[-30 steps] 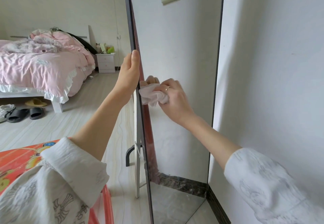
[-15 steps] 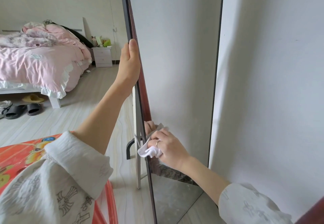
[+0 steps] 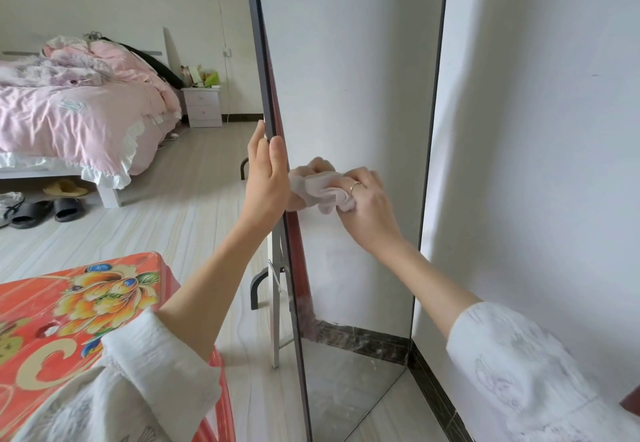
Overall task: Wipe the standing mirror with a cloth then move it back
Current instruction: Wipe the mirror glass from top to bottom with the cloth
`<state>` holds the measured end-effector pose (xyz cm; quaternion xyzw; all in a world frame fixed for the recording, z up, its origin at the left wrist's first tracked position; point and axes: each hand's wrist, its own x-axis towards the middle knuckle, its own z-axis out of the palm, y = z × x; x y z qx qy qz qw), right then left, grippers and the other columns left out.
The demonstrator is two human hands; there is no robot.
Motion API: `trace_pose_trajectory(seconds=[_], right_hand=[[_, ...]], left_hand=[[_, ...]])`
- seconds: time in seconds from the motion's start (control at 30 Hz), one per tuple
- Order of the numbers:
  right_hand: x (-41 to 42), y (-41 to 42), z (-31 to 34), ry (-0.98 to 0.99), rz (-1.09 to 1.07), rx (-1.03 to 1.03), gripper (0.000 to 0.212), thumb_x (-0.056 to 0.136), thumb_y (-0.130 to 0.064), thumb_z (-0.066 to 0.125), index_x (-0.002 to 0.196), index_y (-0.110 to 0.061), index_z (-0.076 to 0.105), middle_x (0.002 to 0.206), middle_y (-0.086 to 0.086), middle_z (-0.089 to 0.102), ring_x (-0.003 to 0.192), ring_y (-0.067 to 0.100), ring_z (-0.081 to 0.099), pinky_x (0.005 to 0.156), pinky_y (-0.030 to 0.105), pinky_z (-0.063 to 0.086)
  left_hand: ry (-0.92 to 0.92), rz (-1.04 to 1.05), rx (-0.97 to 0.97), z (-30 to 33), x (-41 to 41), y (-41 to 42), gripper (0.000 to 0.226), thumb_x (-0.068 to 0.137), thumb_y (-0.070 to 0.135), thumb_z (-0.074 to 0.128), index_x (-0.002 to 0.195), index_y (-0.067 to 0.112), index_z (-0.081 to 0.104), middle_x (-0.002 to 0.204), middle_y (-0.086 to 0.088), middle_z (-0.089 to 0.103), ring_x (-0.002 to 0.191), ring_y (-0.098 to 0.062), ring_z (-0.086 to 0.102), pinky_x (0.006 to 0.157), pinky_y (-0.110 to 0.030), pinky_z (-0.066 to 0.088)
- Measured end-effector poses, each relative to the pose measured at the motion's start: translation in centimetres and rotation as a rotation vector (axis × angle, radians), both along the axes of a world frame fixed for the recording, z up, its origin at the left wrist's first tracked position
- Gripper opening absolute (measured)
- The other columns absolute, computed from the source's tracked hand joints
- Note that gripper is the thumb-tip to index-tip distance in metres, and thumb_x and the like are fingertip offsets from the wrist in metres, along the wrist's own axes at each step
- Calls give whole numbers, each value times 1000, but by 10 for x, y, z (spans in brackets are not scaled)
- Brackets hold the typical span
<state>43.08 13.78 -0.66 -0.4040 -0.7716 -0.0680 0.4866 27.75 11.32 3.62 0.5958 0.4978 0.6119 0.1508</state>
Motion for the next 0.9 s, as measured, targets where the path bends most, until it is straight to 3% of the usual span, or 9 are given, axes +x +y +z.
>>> trace_pose_trajectory(seconds=[0.07, 0.13, 0.2, 0.33, 0.47, 0.57, 0.67, 0.77, 0.9], right_hand=[[-9, 1, -12, 68, 3, -10, 22, 77, 0, 65, 96, -8, 72, 90, 13, 59, 86, 31, 52, 72, 25, 41], [-16, -6, -37, 81, 33, -17, 21, 73, 1, 71, 91, -8, 71, 88, 12, 59, 81, 29, 55, 72, 19, 40], [-17, -18, -69, 36, 64, -60, 25, 65, 2, 78, 86, -9, 72, 90, 10, 62, 80, 26, 58, 72, 17, 45], [-3, -32, -107, -189, 165, -259, 24, 64, 2, 77, 86, -7, 71, 96, 12, 63, 86, 30, 59, 64, 40, 57], [15, -31, -99, -386, 166, -444, 23, 79, -8, 63, 102, -12, 69, 109, 8, 56, 96, 27, 53, 78, 40, 50], [10, -27, -67, -194, 162, -379, 20, 80, -7, 61, 97, -12, 70, 99, 9, 58, 95, 25, 50, 79, 34, 45], [1, -12, -32, -23, 57, -163, 13, 80, -6, 63, 90, -4, 71, 96, 13, 59, 94, 29, 51, 78, 29, 44], [-4, 4, -15, 14, -14, -21, 16, 77, -1, 65, 90, -6, 72, 94, 14, 60, 93, 31, 51, 78, 22, 38], [-5, 6, -48, 53, -18, -11, 11, 75, -4, 71, 84, -9, 72, 92, 12, 61, 90, 30, 52, 80, 22, 38]], left_hand=[[6, -4, -10, -2, -1, 0, 45, 102, 27, 17, 112, -10, 40, 149, -12, 23, 136, -21, 25, 105, -17, 18], [-17, -13, -14, -3, 0, -1, 33, 102, 25, 17, 93, 5, 41, 151, -9, 20, 138, -16, 21, 102, -11, 13], [-31, -15, -10, -2, 1, -1, 28, 102, 24, 18, 86, 13, 38, 152, -9, 18, 139, -15, 18, 99, -7, 9], [-12, -34, -11, -1, 1, -5, 28, 102, 24, 18, 82, 23, 37, 154, -6, 13, 137, -5, 13, 92, 0, 6], [23, -53, -28, -1, -1, -10, 29, 102, 26, 19, 80, 21, 38, 155, -3, 10, 124, 7, 12, 90, 0, 5], [60, -62, -41, 1, -3, -12, 30, 102, 27, 19, 78, 22, 36, 154, -2, 11, 122, 7, 12, 89, -1, 7], [70, -53, -44, 1, -4, -12, 31, 102, 28, 20, 81, 15, 39, 154, -2, 12, 122, 8, 14, 90, -2, 7], [57, -33, -24, 0, -2, -12, 31, 102, 29, 20, 79, 19, 39, 154, -2, 12, 128, 4, 15, 93, -3, 7], [19, -7, -16, -1, 2, -9, 32, 102, 26, 19, 74, 21, 35, 151, -8, 19, 138, -13, 21, 104, -15, 13]])
